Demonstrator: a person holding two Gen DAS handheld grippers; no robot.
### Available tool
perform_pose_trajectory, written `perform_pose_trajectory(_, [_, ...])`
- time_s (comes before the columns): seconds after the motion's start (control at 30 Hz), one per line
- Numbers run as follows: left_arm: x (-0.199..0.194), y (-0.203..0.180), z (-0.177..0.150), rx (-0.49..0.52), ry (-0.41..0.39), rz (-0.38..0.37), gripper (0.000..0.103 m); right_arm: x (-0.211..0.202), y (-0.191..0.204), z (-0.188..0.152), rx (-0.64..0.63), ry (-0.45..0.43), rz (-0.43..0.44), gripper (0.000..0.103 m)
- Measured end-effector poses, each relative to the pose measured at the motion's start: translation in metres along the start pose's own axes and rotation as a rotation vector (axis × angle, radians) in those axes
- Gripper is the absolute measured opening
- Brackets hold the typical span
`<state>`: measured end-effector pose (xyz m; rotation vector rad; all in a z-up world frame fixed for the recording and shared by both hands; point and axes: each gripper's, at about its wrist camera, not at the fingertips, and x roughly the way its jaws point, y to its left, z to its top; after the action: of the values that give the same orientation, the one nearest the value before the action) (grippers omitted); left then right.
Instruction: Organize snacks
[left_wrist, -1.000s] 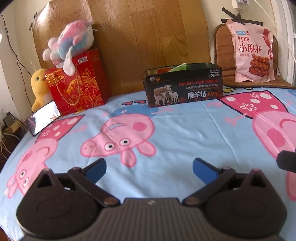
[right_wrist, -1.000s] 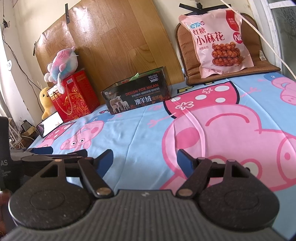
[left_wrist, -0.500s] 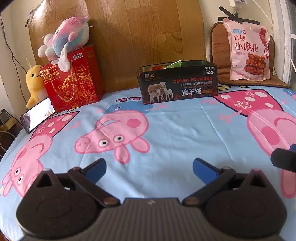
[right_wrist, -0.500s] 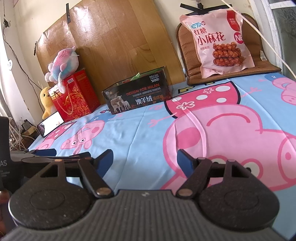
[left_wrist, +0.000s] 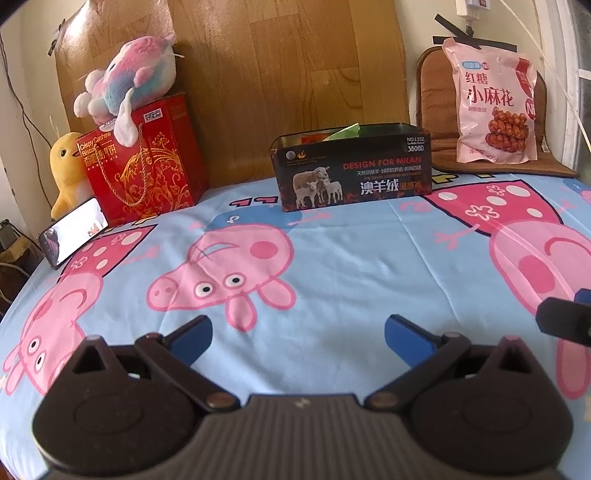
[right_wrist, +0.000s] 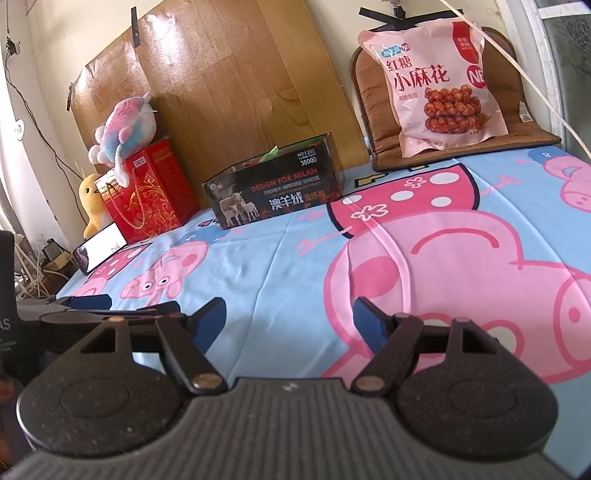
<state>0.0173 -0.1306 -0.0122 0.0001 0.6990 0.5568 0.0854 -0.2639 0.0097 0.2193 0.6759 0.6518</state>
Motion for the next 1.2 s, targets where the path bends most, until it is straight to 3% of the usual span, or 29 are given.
perform_pose_trajectory(0.7, [0.015,0.002,-0.003,-0.003,0.075,0.03,0.103,0.004,-0.002,0.0,0.011,0.011,0.001,0.078])
perform_pose_trajectory(1.2, [0.017,0.003,-0.002,-0.024,0.115,-0.025,0.103,0.003,-0.001,0.0,0.004,0.007,0.005,0.078])
